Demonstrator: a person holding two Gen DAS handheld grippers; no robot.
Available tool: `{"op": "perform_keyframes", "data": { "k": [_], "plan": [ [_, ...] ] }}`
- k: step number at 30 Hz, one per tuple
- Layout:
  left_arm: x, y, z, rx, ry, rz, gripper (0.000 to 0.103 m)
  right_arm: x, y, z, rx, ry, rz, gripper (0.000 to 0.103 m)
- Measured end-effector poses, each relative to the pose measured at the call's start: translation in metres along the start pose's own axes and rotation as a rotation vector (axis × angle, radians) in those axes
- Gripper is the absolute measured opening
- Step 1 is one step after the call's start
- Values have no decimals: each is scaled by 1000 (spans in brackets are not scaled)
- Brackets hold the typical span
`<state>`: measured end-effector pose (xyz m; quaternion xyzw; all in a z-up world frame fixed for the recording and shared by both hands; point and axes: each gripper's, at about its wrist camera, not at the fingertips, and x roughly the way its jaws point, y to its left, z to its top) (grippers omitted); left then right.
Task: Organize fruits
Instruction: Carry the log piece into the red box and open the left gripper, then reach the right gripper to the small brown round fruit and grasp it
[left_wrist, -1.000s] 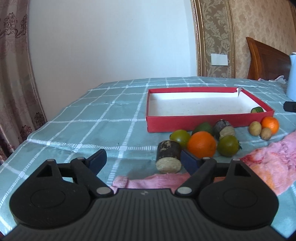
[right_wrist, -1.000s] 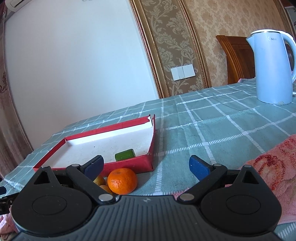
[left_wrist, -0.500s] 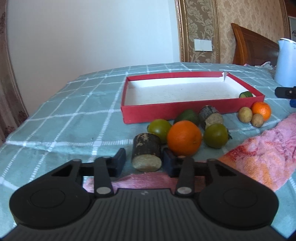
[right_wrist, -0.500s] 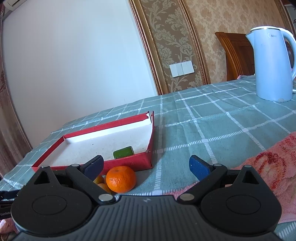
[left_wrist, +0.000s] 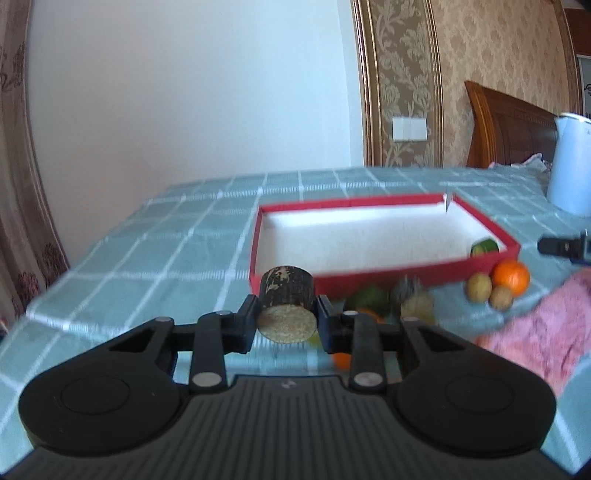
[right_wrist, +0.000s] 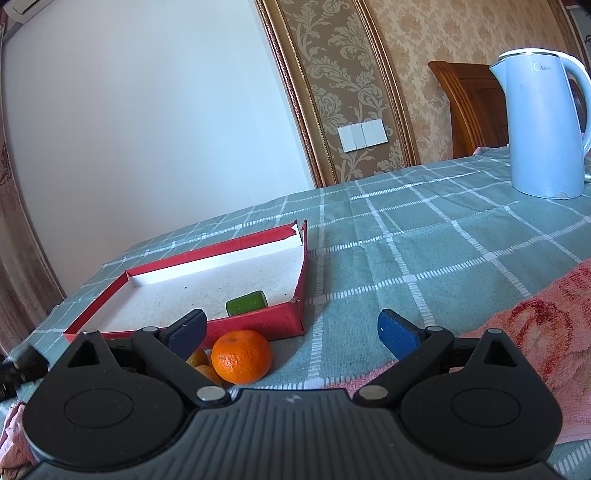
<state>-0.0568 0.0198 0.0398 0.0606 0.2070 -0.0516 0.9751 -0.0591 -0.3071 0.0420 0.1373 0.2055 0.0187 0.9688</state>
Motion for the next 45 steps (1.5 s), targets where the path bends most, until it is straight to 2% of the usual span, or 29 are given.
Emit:
{"op": "perform_keyframes", "data": {
  "k": [5,10,12,13,14,15,16,18,25,31,35,38,45],
  "plan": [
    [30,-9,25,11,-14,-7,30,1,0,0,3,2,2,100],
    [74,-14,38,11,25,13,31,1,0,-1,7,5,4,100],
    [86,-13,39,-4,32,38,34,1,0,-1,8,6,7,100],
    [89,-13,39,-9,28,66,52,1,0,-1,9,6,7,100],
    [90,-12,39,-14,26,92,84,1,-1,-1,9,6,8,100],
    [89,-12,39,-21,14,112,96,1,-1,-1,9,6,8,100],
    [85,-11,37,-25,-13,130,103,2,-1,-1,10,7,9,100],
    [75,-11,36,-15,-41,141,103,2,-1,-1,11,7,10,100],
    [64,6,19,-82,53,168,103,2,-1,-1,14,1,8,100],
    [54,30,-3,-150,82,208,103,1,0,-1,11,-2,6,100],
    [45,49,-8,-224,29,233,103,-3,-1,-1,10,-26,17,100],
    [45,59,-11,-283,41,226,103,-4,-1,0,9,-33,20,100],
    [47,67,-11,-327,52,195,103,-3,6,-1,-37,-26,12,100]
  ]
}}
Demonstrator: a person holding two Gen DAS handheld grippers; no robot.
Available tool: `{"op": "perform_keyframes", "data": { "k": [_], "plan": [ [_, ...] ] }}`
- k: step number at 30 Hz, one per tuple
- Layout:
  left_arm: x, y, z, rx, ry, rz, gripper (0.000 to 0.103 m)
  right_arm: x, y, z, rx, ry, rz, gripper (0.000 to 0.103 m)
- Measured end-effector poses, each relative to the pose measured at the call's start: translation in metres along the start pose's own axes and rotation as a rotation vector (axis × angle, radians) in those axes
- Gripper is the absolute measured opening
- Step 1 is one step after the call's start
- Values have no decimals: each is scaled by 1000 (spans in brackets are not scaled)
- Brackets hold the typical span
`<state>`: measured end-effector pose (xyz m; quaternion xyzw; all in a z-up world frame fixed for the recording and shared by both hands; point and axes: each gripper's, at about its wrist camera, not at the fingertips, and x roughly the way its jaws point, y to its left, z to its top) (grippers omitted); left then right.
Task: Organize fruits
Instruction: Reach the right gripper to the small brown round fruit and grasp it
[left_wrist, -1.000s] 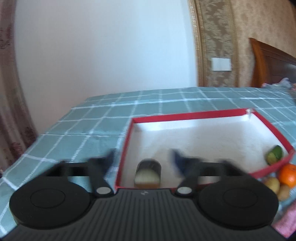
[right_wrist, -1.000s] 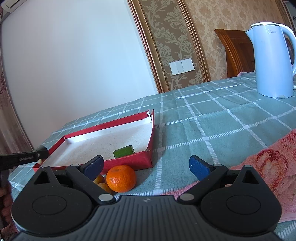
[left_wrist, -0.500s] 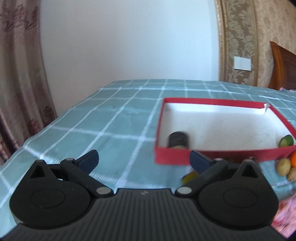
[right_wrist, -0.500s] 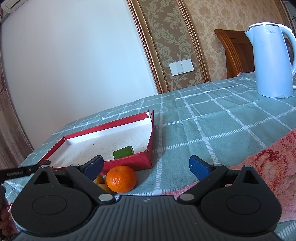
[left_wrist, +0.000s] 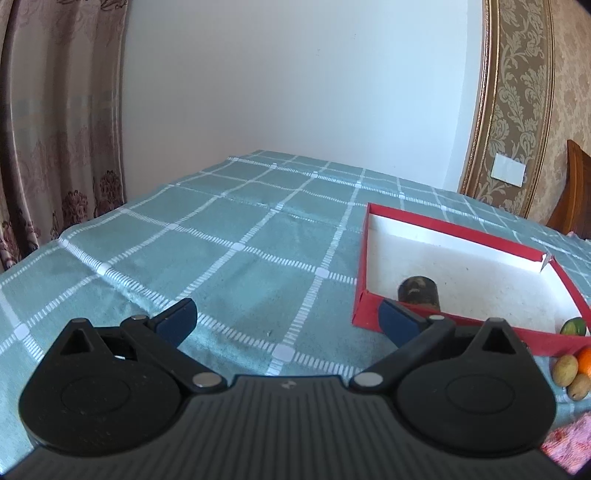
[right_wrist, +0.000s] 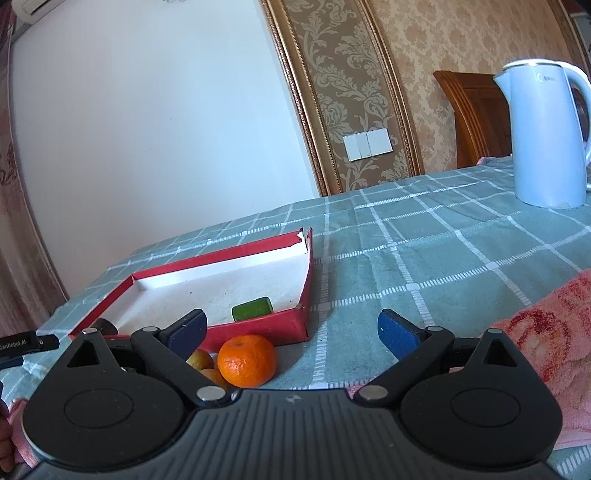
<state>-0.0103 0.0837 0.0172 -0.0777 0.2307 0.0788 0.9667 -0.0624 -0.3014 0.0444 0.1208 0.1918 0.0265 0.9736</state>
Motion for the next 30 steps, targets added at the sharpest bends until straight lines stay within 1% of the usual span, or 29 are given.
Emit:
{"op": "perform_keyframes", "data": {
  "k": [8,15,19,22,24,25,26,28,29,30],
  "plan": [
    [-1,-1,-2,-4,-15,-2,103,-7,24,-3,-143,-35,28,100],
    [-1,2,-3,-20,-15,-3,103,-11,43,-9,-217,-31,69,100],
    [-1,2,-2,-22,-13,-5,103,-10,53,-12,-281,-16,74,99],
    [-1,2,-2,-24,-14,-5,103,-7,57,-13,-304,-5,66,98],
    [-1,2,-2,-27,-14,-5,103,-5,59,-13,-314,8,61,92],
    [-1,2,-2,-28,-13,-5,103,-4,60,-13,-319,16,58,84],
    [-1,2,-2,-27,-13,-4,103,-3,61,-13,-322,26,55,73],
    [-1,2,-2,-27,-14,-4,103,0,63,-15,-330,51,58,61],
    [-1,2,-2,-27,-14,-4,103,0,65,-16,-338,59,60,59],
    [-1,2,-2,-27,-13,-4,103,-2,67,-18,-349,62,63,58]
  ]
}}
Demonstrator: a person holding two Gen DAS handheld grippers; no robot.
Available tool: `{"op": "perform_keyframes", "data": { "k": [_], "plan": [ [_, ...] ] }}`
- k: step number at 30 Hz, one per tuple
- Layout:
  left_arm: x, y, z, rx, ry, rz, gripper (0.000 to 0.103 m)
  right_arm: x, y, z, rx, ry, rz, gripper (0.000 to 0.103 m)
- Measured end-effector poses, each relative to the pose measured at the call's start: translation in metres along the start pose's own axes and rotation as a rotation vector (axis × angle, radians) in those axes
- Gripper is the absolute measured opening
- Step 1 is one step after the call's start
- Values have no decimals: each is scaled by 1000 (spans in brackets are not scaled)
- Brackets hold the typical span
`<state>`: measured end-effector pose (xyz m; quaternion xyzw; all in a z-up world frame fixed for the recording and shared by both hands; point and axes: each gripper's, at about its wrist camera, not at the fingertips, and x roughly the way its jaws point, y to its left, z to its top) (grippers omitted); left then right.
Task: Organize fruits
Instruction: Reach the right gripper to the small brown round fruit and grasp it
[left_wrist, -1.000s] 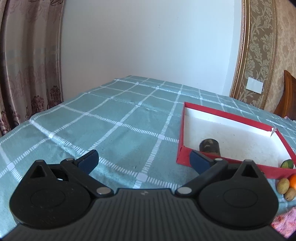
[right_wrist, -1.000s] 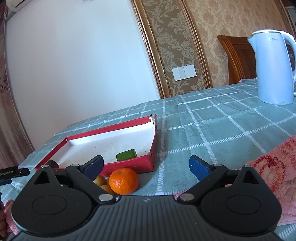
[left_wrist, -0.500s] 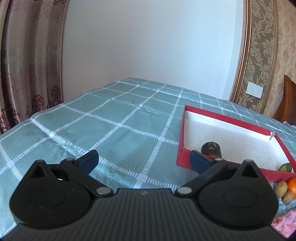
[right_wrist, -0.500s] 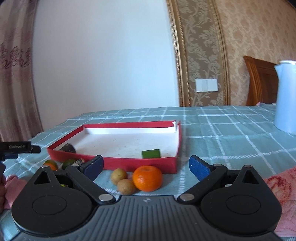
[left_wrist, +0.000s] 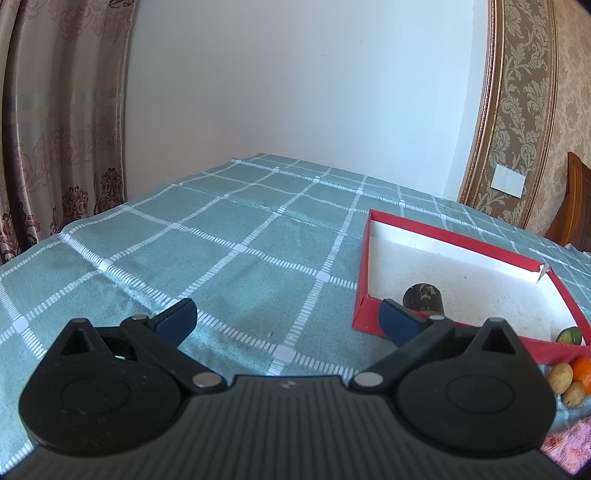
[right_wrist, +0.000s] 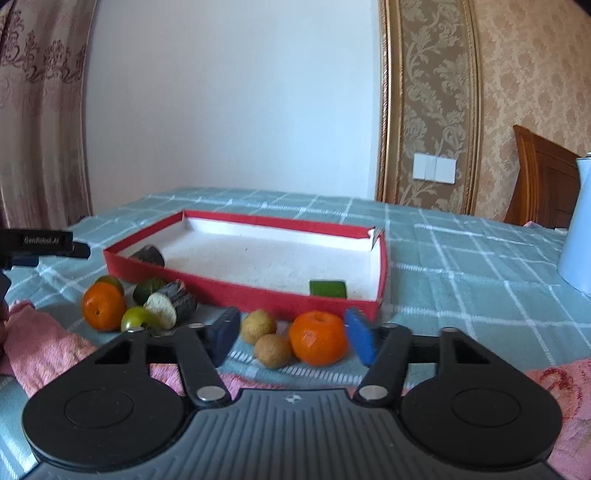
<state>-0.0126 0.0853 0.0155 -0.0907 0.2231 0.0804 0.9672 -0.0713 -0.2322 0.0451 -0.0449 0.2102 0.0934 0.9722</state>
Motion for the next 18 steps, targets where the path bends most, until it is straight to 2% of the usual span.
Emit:
{"op": "perform_keyframes", "data": {
  "k": [3,5,9,18],
  "plan": [
    [0,0,0,0,0,0,103,-2,10,-1,-43,10,11,54],
    [0,0,0,-1,-1,0,103,1,16,-2,-70,28,12,45],
    [1,1,0,-2,3,-1,103,7,18,-1,-62,77,25,34],
    [2,2,-1,-6,10,-5,103,25,15,2,-28,151,32,34]
  ]
}}
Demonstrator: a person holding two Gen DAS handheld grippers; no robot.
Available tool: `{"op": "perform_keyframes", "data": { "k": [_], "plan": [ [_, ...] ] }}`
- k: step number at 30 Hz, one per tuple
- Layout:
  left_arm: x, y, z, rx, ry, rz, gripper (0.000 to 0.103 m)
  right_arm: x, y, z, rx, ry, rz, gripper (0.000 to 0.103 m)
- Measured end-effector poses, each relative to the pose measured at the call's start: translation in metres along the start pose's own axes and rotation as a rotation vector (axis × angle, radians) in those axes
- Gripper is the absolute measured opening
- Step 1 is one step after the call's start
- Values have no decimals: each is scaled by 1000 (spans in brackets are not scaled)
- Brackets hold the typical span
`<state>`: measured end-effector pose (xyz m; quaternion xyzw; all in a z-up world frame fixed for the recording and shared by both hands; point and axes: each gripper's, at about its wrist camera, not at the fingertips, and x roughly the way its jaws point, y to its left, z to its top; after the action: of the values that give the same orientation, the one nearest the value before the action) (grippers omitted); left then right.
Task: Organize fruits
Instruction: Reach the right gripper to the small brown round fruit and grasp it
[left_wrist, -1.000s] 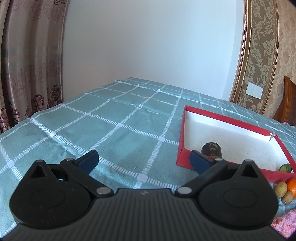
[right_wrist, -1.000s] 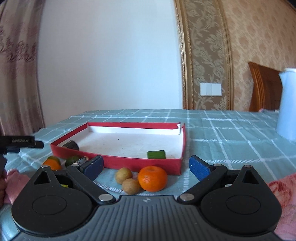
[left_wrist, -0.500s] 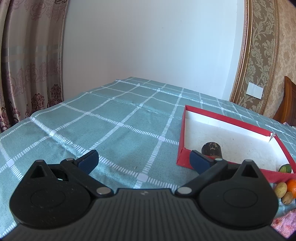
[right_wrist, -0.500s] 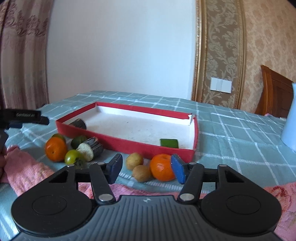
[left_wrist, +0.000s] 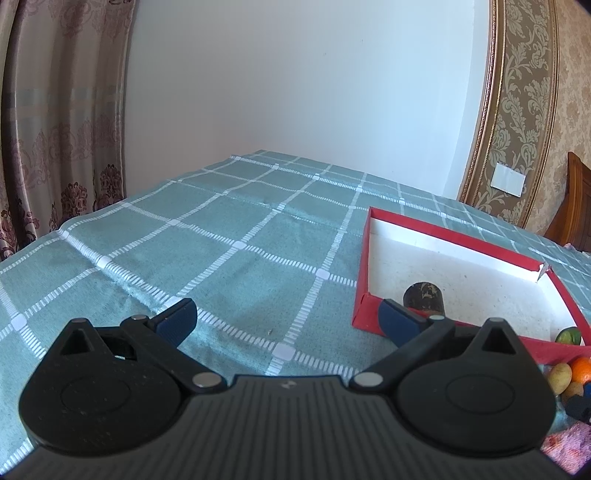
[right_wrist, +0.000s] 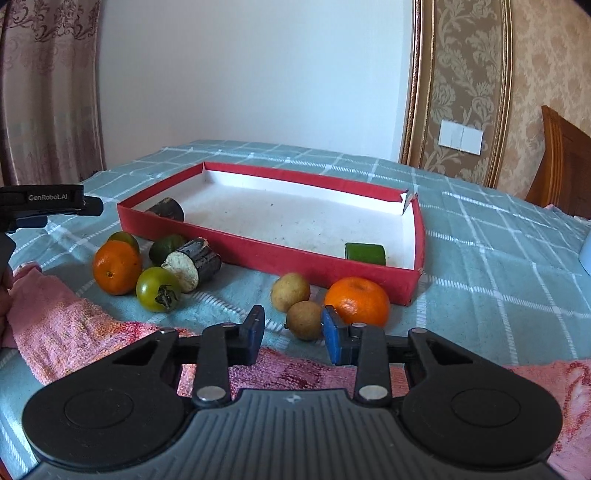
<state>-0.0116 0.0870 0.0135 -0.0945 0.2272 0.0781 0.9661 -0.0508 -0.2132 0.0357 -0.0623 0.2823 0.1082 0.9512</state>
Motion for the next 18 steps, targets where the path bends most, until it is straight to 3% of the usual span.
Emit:
{"op": "perform_keyframes", "data": {
  "k": [12,18],
  "plan": [
    [1,2,0,-13,8,-10,103,13,4,5,-10,41,-30,32],
    [1,3,0,-20,11,-13,103,15,-3,3,25,63,-26,24]
  ]
}}
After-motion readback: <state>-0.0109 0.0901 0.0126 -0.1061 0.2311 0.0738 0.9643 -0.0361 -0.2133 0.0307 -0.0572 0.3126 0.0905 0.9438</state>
